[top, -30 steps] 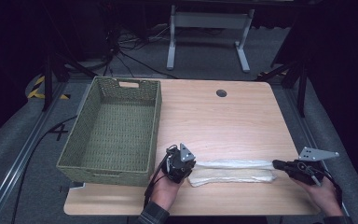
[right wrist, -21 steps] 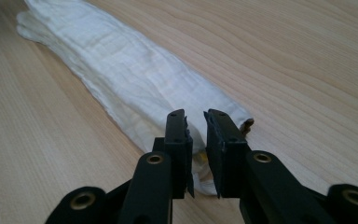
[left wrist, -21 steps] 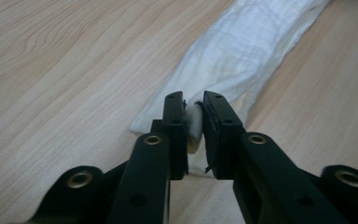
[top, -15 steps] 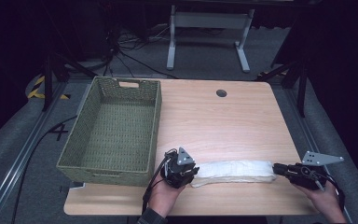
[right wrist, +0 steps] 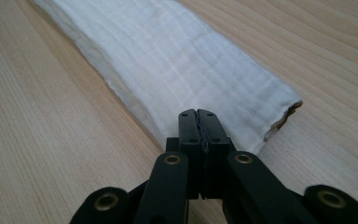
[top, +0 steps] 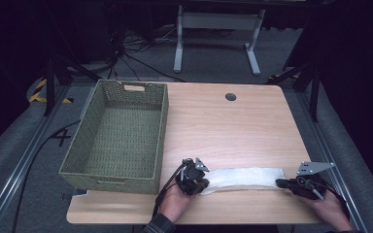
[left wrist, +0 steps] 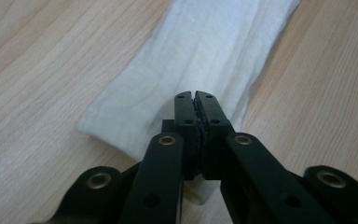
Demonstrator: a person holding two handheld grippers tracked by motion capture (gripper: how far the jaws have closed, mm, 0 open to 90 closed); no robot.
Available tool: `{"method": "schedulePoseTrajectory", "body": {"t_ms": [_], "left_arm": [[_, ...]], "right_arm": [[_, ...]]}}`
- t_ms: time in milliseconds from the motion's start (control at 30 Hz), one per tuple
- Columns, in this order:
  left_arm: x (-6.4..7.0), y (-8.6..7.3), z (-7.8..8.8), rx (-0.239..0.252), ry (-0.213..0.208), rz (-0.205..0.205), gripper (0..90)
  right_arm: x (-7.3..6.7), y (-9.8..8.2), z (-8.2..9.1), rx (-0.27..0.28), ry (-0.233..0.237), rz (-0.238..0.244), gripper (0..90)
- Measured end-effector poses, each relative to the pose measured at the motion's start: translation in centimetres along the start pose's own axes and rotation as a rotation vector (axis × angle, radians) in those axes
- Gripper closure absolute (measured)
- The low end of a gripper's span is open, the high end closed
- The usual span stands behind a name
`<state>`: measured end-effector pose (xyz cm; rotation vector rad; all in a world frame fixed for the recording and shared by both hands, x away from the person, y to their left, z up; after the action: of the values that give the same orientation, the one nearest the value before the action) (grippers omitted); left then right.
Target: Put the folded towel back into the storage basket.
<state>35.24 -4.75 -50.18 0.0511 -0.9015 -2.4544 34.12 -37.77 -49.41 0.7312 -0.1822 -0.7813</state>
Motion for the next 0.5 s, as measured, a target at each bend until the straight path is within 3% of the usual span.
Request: {"method": "schedulePoseTrajectory", "body": {"t_ms": [167,233,367,500], "left_arm": [[-0.1,-0.2,0.3,-0.014,0.016,-0.001,89.6],[0.1,0.0,0.4,0.006,-0.009,-0.001,86.7],[0.1,1.0,0.7,0.036,-0.012,-0.008,86.2],[-0.3,2.5,0.5,0.056,-0.008,-0.029,85.9]], "right_arm": [[0.8,0.1,0.0,-0.006,-0.024,-0.022,90.0],[0.7,0.3,0.0,0.002,-0.024,-0.018,89.9],[-0.2,1.2,0.5,0.065,0.014,-0.020,89.8],[-1.7,1.9,-0.2,0.061,0.051,0.005,89.8]]}}
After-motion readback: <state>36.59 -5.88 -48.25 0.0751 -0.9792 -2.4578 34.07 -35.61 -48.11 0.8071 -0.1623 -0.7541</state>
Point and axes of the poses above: each handheld gripper's, and its own axes: z roughly backward along the jaws, y roughly out of its top, x roughly to its right, the point moved 6 cm from there along -z, roughly forward along the jaws, and after that the axes turned 4 degrees about -z, right-handed, at the moved point
